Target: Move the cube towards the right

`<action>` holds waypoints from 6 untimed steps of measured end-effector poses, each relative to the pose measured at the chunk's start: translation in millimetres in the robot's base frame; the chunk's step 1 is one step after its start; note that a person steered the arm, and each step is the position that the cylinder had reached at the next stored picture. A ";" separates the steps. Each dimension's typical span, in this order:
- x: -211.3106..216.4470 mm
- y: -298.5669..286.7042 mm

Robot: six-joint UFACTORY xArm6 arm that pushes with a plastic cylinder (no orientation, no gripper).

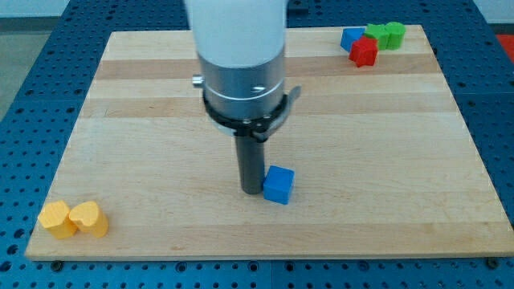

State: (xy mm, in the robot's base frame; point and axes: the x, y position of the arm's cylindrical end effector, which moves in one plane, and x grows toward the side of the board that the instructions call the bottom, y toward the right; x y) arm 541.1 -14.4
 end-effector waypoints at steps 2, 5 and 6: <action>56.2 86.5; 4.1 77.1; 8.4 75.2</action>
